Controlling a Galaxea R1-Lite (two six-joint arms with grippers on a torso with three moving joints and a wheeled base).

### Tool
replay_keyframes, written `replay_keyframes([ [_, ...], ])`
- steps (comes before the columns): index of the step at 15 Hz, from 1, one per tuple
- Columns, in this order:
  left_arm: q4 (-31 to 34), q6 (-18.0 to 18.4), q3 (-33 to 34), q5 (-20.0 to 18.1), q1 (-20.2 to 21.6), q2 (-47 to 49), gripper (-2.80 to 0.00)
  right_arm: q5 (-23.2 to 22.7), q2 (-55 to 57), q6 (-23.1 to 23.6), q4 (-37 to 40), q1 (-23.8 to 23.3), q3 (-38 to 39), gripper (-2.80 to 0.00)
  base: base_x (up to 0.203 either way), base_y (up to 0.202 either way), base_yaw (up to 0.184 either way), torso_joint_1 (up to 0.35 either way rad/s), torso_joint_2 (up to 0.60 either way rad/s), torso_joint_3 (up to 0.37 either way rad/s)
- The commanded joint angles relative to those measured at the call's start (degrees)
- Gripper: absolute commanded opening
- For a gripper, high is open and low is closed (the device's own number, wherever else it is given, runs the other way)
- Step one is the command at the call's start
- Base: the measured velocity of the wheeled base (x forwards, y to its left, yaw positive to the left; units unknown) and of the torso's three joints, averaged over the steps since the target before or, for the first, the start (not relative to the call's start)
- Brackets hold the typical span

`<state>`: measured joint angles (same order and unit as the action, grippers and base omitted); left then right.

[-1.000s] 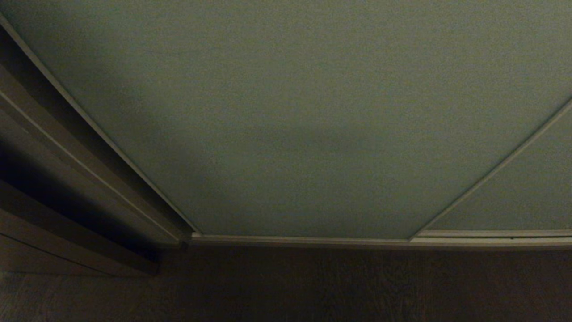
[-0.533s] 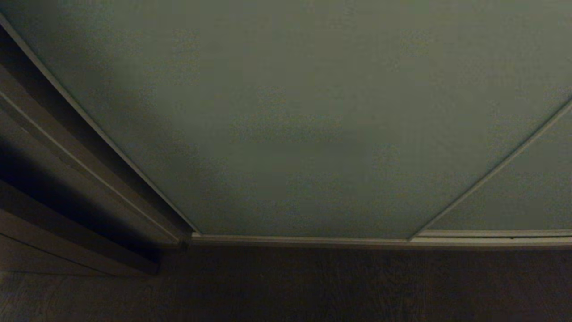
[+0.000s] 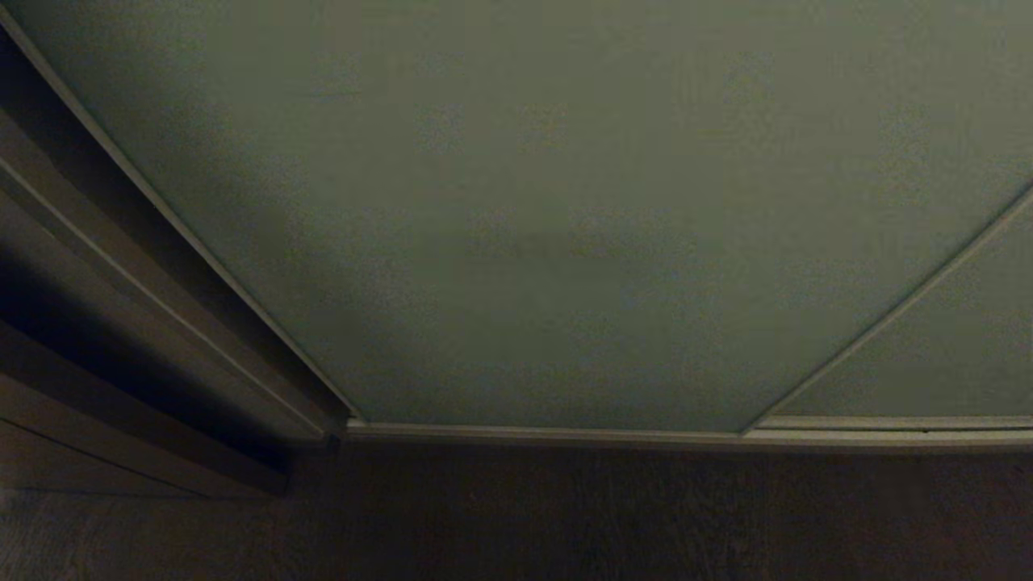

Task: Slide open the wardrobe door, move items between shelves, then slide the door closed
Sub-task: Open the door

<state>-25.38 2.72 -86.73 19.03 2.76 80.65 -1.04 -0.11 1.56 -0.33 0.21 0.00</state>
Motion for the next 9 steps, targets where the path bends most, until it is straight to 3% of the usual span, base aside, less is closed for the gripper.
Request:
replay_keyframes([
  [1,2.03,-0.37,-1.14,-1.31,-0.03,0.10,-2.80,-0.01,0.11,0.02,-0.02,0.05,0.00,-2.80,0.000,0.000,0.000,0.000,0.00,0.000],
  [5,6.67,-3.07,-3.54,-5.47,-0.05,-1.26,-2.80,-0.01,0.11,0.02,-0.02,0.06,0.00,-2.80,0.000,0.000,0.000,0.000,0.00,0.000],
  [9,14.01,-5.71,-4.06,-12.62,-1.05,-6.11,-2.80,-0.01,0.11,0.02,-0.02,0.06,0.00,-2.80,0.000,0.000,0.000,0.000,0.00,0.000],
])
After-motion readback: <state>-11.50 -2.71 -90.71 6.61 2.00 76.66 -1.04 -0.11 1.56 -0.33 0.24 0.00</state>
